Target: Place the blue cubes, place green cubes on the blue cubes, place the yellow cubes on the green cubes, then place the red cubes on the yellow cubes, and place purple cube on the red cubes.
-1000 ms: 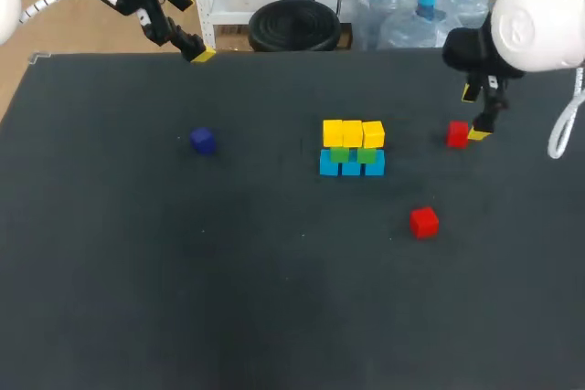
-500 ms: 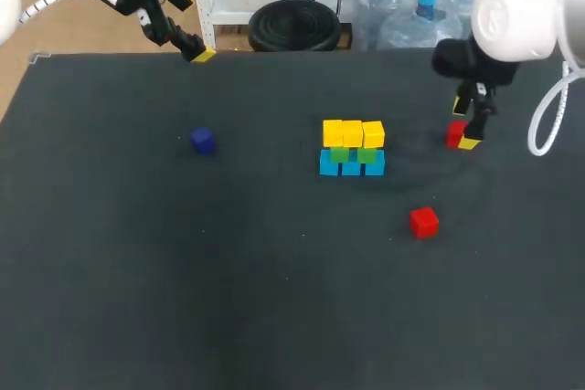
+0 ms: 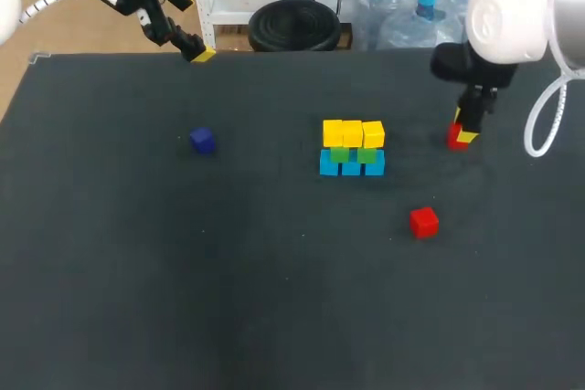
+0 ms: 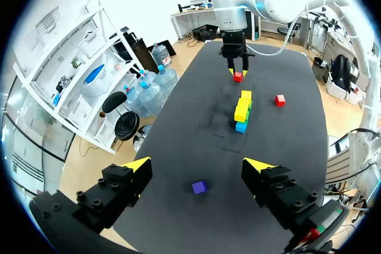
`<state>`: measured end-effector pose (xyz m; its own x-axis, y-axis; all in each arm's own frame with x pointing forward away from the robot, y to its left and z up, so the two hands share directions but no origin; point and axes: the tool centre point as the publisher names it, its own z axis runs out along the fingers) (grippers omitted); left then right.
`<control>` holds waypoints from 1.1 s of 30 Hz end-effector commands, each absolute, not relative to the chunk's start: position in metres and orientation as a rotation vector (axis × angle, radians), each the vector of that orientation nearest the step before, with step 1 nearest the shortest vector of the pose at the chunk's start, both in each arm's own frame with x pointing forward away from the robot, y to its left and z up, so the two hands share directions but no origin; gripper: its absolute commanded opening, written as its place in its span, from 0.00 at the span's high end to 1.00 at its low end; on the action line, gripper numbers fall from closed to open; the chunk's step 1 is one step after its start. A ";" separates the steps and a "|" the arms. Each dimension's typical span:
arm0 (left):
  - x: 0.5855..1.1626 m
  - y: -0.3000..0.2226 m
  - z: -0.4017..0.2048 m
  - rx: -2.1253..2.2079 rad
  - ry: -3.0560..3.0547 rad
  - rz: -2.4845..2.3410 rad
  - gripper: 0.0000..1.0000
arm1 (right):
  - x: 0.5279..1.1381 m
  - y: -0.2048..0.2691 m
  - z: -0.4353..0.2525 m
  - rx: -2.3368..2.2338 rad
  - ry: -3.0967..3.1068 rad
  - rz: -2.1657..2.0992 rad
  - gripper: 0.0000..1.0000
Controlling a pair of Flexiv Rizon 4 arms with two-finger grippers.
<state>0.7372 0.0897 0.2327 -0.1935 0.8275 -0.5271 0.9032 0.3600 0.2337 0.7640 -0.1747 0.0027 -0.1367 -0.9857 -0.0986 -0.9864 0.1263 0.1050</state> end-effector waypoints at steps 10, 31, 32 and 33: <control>0.738 0.091 0.232 1.498 2.045 -0.173 0.00 | 0.760 -0.172 0.026 -2.064 2.326 0.220 1.00; 0.738 0.091 0.232 1.498 2.045 -0.173 0.00 | 0.726 -0.106 0.162 -2.055 2.187 0.281 1.00; 0.738 0.091 0.232 1.498 2.045 -0.173 0.00 | 0.725 -0.102 0.164 -2.057 2.182 0.287 1.00; 0.738 0.091 0.232 1.498 2.045 -0.173 0.00 | 0.723 -0.099 0.165 -2.055 2.176 0.305 1.00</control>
